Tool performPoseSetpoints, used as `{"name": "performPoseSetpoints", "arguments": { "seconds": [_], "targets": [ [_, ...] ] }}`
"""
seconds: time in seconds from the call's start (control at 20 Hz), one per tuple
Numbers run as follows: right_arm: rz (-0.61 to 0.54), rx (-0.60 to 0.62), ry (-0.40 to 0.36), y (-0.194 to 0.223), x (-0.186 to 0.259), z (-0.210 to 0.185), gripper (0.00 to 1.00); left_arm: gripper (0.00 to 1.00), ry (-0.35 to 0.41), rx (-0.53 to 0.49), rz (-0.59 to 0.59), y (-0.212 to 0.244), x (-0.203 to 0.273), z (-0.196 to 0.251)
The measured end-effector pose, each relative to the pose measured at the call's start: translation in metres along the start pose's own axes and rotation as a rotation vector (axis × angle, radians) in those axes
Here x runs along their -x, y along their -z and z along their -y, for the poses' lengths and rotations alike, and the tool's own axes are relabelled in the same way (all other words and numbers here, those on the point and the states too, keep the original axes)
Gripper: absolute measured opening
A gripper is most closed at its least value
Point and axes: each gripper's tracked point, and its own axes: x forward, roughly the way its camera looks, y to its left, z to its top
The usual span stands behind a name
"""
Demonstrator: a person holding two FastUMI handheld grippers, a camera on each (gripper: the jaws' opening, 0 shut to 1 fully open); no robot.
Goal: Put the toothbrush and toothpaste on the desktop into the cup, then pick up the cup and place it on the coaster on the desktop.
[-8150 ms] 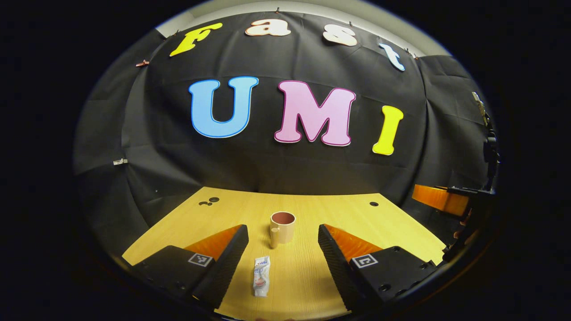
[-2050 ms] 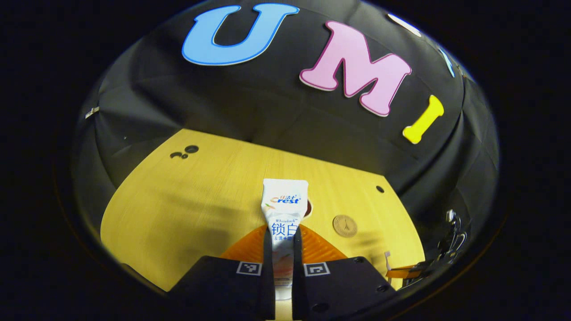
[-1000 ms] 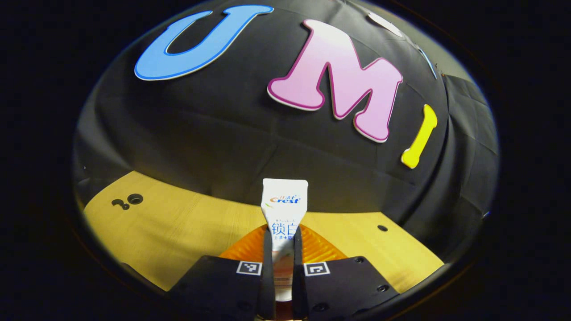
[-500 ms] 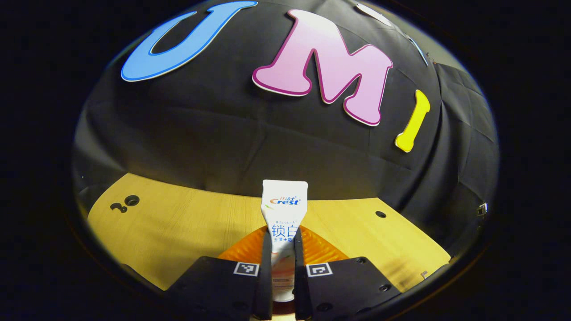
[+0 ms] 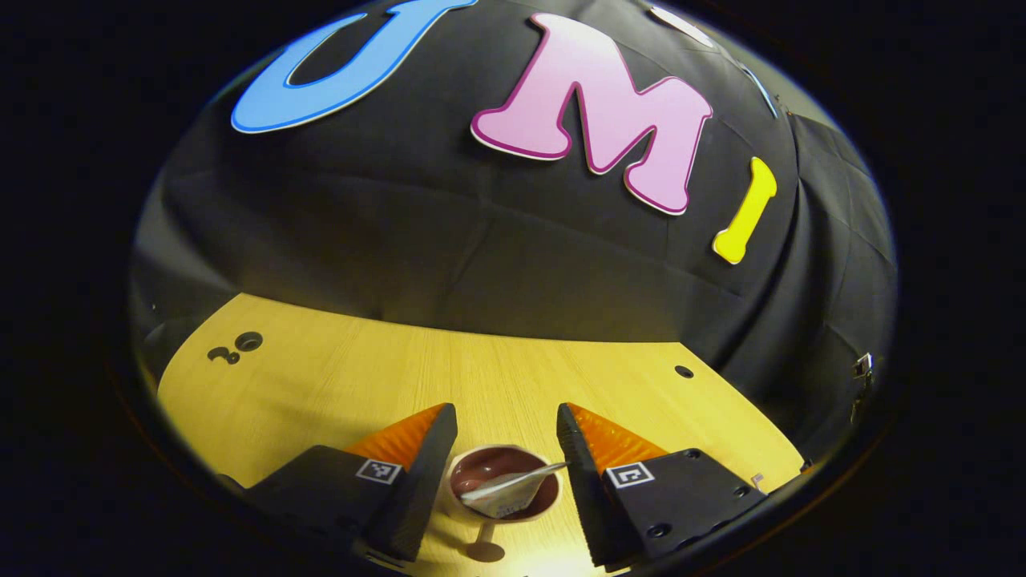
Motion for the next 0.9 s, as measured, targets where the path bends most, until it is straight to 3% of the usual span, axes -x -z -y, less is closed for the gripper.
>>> {"name": "performPoseSetpoints", "arguments": {
  "seconds": [0.15,0.9],
  "targets": [
    [0.043,0.024,-0.012,-0.020,0.004,-0.009,0.06,0.98,-0.046,0.009,0.007,0.002,0.019,-0.011],
    [0.316,0.183,-0.211,-0.155,0.019,-0.145,0.06,0.98,-0.239,0.147,0.006,0.050,0.152,-0.061]
  ]
}}
